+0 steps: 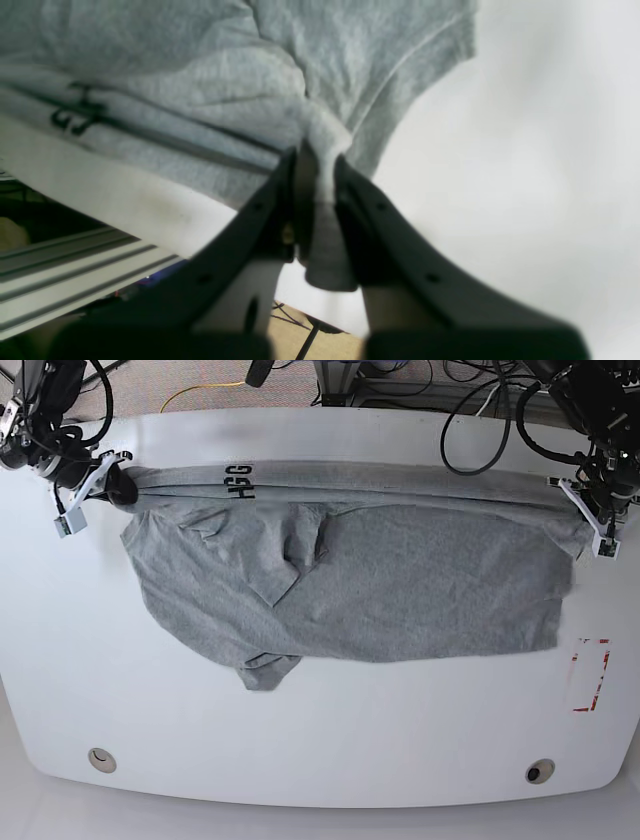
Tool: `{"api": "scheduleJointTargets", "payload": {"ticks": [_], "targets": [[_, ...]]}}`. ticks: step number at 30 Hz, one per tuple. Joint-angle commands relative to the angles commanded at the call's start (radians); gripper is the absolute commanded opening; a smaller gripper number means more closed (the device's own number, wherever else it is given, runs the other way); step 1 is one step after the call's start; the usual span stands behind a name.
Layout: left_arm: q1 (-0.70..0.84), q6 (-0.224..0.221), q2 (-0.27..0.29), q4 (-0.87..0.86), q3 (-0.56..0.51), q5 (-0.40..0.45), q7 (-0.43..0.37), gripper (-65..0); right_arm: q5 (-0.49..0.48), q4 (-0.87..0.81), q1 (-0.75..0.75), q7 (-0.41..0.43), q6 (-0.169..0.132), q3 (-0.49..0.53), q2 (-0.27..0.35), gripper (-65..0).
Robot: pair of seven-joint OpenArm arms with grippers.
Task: Fold the T-shirt properly
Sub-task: 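Lay the folded edge down and open both grippers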
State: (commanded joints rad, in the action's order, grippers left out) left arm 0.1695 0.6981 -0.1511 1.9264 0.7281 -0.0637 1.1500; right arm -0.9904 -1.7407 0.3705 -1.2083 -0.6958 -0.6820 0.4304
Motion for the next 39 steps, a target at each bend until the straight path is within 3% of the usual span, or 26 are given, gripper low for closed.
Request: {"api": "scheduleJointTargets", "payload": {"ticks": [11, 14, 15, 17, 20, 21, 24, 30, 33, 36, 39], "targets": [[0.006, 0.0, -0.02, -0.002, -0.011, 0.006, 0.002, -63.2, 0.002, 0.003, 0.049, 0.0, 0.003, 0.006, -0.002, -65.0], [0.003, 0.0, -0.029, -0.031, -0.029, 0.006, 0.005, -50.0, 0.003, 0.003, 0.051, 0.0, 0.006, 0.006, 0.0, -64.2], [0.0, 0.0, -0.029, -0.052, -0.029, 0.006, 0.005, -42.8, 0.003, 0.003, 0.051, 0.0, 0.008, 0.006, 0.0, -62.0], [0.0, 0.0, -0.046, -0.087, -0.021, 0.006, 0.002, -31.0, 0.003, 0.003, 0.06, 0.0, 0.008, 0.006, 0.0, -53.0], [-0.003, 0.0, -0.081, -0.166, -0.02, 0.005, 0.002, -17.9, 0.003, 0.002, 0.08, 0.0, 0.009, 0.002, 0.005, -29.8], [-0.006, 0.0, -0.094, -0.195, -0.014, 0.003, 0.0, -17.2, 0.003, 0.0, 0.081, 0.0, 0.009, -0.002, 0.006, -21.6], [-0.04, 0.0, -0.126, -0.235, 0.009, 0.0, 0.0, -17.4, 0.002, -0.006, 0.089, 0.0, 0.008, -0.028, 0.006, -9.8], [-0.061, 0.0, -0.178, -0.213, 0.041, -0.018, 0.005, -17.4, -0.006, -0.008, 0.103, 0.0, 0.0, -0.121, 0.003, -8.9], [-0.061, 0.0, -0.195, -0.184, 0.041, -0.097, 0.018, -17.4, -0.006, -0.034, 0.103, 0.0, 0.0, -0.126, 0.006, -8.9], [-0.063, 0.0, -0.203, -0.147, 0.041, -0.175, 0.081, -17.4, -0.009, -0.095, 0.101, 0.0, -0.002, -0.12, -0.002, -8.9], [-0.066, 0.0, -0.203, -0.109, 0.046, -0.244, 0.126, -17.4, -0.04, -0.158, 0.101, 0.0, -0.002, -0.103, -0.038, -8.9]]}}
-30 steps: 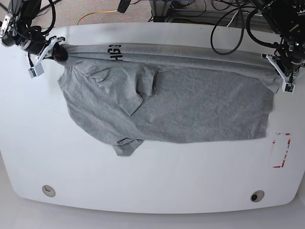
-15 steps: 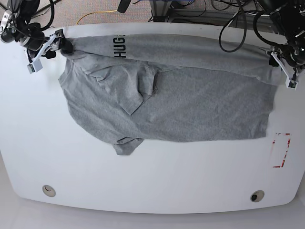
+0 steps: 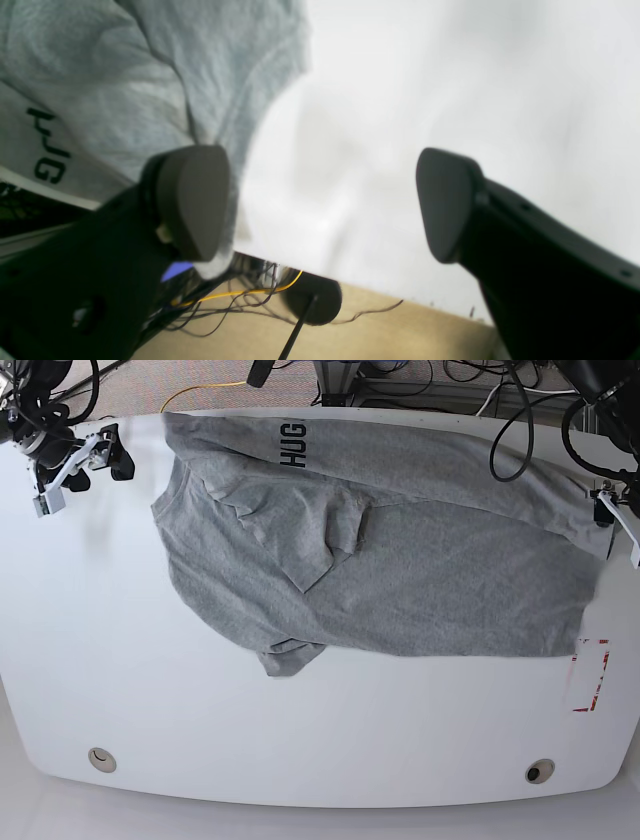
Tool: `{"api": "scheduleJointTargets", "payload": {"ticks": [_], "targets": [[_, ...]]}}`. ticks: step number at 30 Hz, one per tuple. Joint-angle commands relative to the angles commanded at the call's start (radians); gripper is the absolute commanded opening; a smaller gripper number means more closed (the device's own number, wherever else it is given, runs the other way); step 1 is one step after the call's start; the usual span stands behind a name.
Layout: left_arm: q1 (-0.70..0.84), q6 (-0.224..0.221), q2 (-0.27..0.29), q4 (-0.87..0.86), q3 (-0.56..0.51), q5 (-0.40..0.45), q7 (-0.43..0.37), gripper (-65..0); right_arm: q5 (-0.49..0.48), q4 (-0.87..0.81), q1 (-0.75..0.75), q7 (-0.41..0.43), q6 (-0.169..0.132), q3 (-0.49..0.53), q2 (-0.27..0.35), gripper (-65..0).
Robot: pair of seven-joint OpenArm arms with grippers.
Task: Fold the T-shirt properly
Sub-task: 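Lay the folded edge down and open both grippers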
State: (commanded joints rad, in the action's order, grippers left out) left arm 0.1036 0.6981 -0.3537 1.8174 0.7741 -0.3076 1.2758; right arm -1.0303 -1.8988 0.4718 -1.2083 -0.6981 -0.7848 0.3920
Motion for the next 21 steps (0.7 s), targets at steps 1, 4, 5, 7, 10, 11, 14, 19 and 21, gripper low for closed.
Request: {"api": "scheduleJointTargets", "payload": {"ticks": [1, 4, 5, 7, 10, 11, 14, 19, 21], "targets": [[0.0, 0.0, 0.002, 0.009, 0.002, -0.028, 0.005, -17.4, -0.012, -0.018, -0.011, 0.0, 0.0, 0.017, -0.009, -8.9], [0.0, 0.0, 0.0, 0.012, 0.037, -0.106, 0.006, -17.4, -0.021, -0.035, -0.034, 0.0, 0.0, 0.08, -0.038, -8.9], [0.002, 0.0, -0.002, 0.011, 0.06, -0.13, 0.006, -17.4, -0.021, -0.037, -0.035, 0.0, 0.0, 0.094, -0.048, -8.9], [0.006, 0.0, -0.005, 0.006, 0.106, -0.161, 0.006, -17.4, -0.017, -0.035, -0.037, 0.0, 0.0, 0.115, -0.068, -8.9], [0.014, 0.0, -0.04, 0.006, 0.103, -0.163, 0.008, -17.4, -0.015, -0.032, -0.031, 0.0, 0.0, 0.117, -0.071, -8.9], [0.034, 0.0, -0.055, 0.005, 0.1, -0.163, 0.006, -17.4, -0.015, -0.032, -0.029, 0.0, 0.0, 0.117, -0.08, -8.9], [0.052, 0.0, -0.086, 0.003, 0.101, -0.166, 0.005, -17.4, -0.014, -0.032, -0.012, 0.0, 0.0, 0.11, -0.091, -8.9], [0.049, 0.0, -0.117, -0.061, 0.104, -0.169, 0.005, -17.4, -0.014, -0.032, 0.0, 0.0, 0.0, 0.11, -0.092, -8.9], [0.038, 0.0, -0.114, -0.101, 0.121, -0.169, 0.003, -17.4, -0.014, -0.032, 0.011, 0.0, 0.0, 0.11, -0.092, -8.9]]}}
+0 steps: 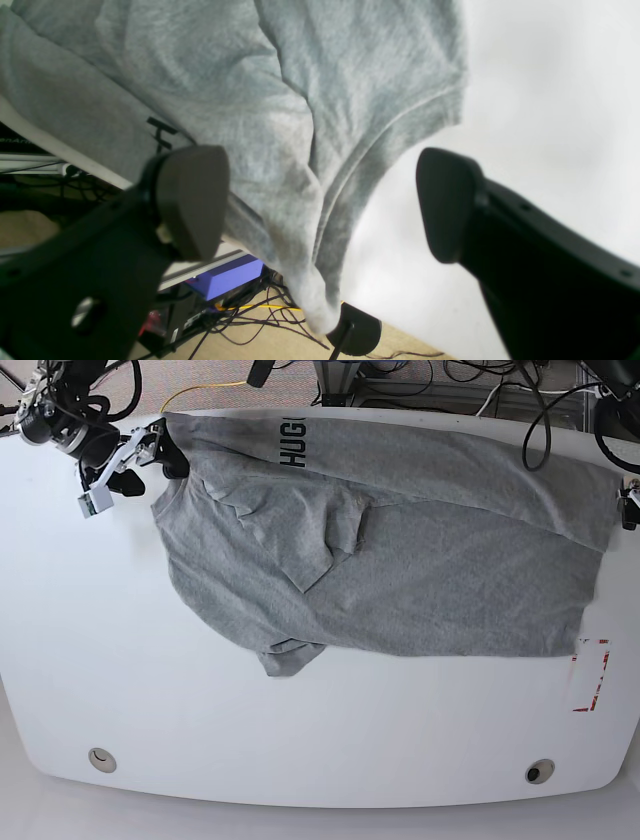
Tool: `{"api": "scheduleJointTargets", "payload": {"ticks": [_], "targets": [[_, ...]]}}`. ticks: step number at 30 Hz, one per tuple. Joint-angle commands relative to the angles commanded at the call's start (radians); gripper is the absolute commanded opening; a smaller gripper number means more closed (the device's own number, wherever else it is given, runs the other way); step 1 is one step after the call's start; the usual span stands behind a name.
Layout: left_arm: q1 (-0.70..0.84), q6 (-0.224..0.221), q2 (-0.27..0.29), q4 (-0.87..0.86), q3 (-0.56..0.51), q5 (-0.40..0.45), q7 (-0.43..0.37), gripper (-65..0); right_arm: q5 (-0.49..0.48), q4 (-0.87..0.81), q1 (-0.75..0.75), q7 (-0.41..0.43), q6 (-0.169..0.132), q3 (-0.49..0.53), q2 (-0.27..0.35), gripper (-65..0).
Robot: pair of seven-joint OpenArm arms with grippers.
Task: Fold the T-shirt properly
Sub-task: 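Lay the folded edge down and open both grippers, then grasp the shirt's loose edge with both grippers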
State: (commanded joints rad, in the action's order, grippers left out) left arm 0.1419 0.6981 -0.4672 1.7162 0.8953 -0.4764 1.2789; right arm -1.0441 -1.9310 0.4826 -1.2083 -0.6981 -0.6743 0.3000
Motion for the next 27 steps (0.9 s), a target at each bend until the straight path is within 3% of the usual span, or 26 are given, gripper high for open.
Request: {"api": "scheduleJointTargets", "payload": {"ticks": [3, 7, 11, 17, 20, 27], "targets": [[-0.032, 0.0, 0.005, -0.02, 0.003, 0.005, 0.0, -17.4, 0.0, -0.002, 0.002, 0.0, 0.0, 0.002, -0.002, -8.9], [-0.032, 0.0, 0.051, -0.026, -0.04, 0.018, -0.002, -17.4, 0.0, -0.002, 0.015, 0.0, 0.0, 0.003, -0.003, -10.8], [-0.034, 0.0, 0.112, -0.026, -0.106, 0.127, -0.017, -17.4, -0.002, -0.002, 0.018, 0.0, 0.0, 0.006, -0.003, -17.0], [-0.029, 0.0, 0.209, -0.043, -0.16, 0.344, -0.173, -17.4, -0.002, 0.095, 0.005, 0.006, 0.0, 0.006, -0.005, -15.7], [-0.023, 0.0, 0.216, -0.066, -0.167, 0.387, -0.206, -17.4, -0.002, 0.196, -0.064, 0.006, 0.0, 0.006, -0.005, -15.9], [-0.014, 0.0, 0.215, -0.078, -0.164, 0.387, -0.206, -17.4, 0.002, 0.351, -0.209, 0.006, 0.0, 0.0, 0.003, -16.0]]}}
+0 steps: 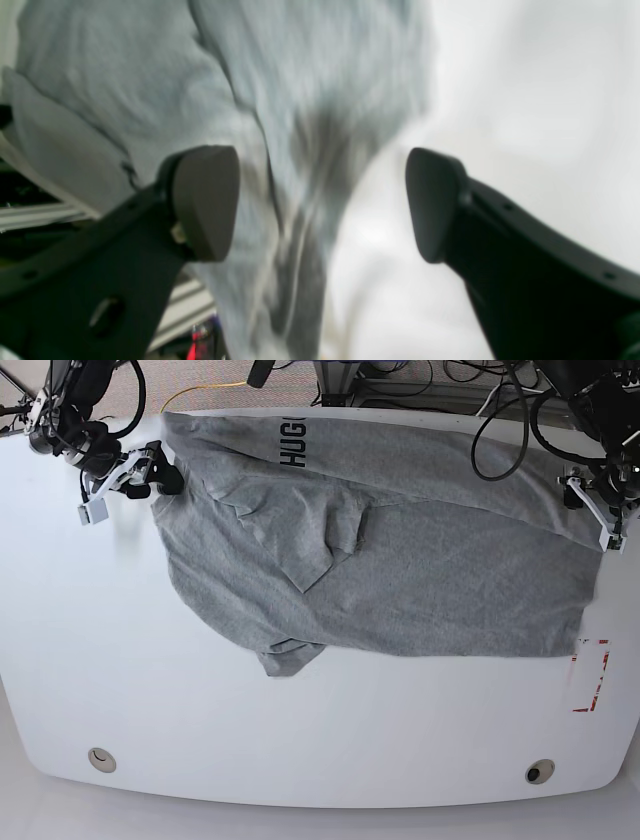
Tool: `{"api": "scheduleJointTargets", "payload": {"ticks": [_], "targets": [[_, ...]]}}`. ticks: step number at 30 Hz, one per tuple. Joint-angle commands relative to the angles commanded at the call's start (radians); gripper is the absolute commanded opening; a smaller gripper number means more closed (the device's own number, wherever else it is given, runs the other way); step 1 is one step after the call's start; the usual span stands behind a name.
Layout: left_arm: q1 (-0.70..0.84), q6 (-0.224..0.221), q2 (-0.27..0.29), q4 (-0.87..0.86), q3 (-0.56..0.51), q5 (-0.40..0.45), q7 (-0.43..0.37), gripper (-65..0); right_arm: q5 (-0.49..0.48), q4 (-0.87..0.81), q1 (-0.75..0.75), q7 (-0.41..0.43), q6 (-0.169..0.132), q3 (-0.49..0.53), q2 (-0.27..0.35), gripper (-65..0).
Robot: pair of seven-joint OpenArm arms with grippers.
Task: Fold the T-shirt properly
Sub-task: 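Grasp the shirt's loose edge with both grippers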
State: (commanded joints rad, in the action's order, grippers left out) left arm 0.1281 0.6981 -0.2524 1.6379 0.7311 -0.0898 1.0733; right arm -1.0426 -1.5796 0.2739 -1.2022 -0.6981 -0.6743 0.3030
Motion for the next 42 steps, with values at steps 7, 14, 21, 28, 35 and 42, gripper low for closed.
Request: {"api": "scheduleJointTargets", "payload": {"ticks": [7, 14, 21, 28, 35, 42], "targets": [[0.006, 0.0, -0.002, 0.002, 0.003, 0.0, 0.002, -17.4, 0.215, 0.054, -0.098, 0.002, 0.0, 0.008, -0.035, -16.0], [0.025, 0.0, -0.002, 0.002, 0.005, -0.002, 0.002, -17.4, 0.282, 0.054, -0.117, 0.002, 0.0, 0.051, -0.092, -16.2], [0.025, 0.0, -0.002, 0.002, 0.005, -0.002, 0.002, -17.4, 0.288, 0.054, -0.118, 0.002, 0.0, 0.054, -0.103, -47.2], [0.026, 0.0, 0.0, 0.002, 0.0, -0.002, 0.002, -17.4, 0.29, 0.054, -0.13, 0.002, 0.0, 0.058, -0.021, -62.3], [0.04, 0.0, 0.003, 0.002, 0.003, -0.002, 0.014, -17.4, 0.292, 0.058, -0.155, 0.002, 0.0, 0.091, 0.091, -62.0], [0.051, 0.0, 0.034, 0.015, 0.003, -0.005, 0.068, -17.4, 0.353, 0.101, -0.206, 0.002, 0.0, 0.161, 0.161, -54.9]]}}
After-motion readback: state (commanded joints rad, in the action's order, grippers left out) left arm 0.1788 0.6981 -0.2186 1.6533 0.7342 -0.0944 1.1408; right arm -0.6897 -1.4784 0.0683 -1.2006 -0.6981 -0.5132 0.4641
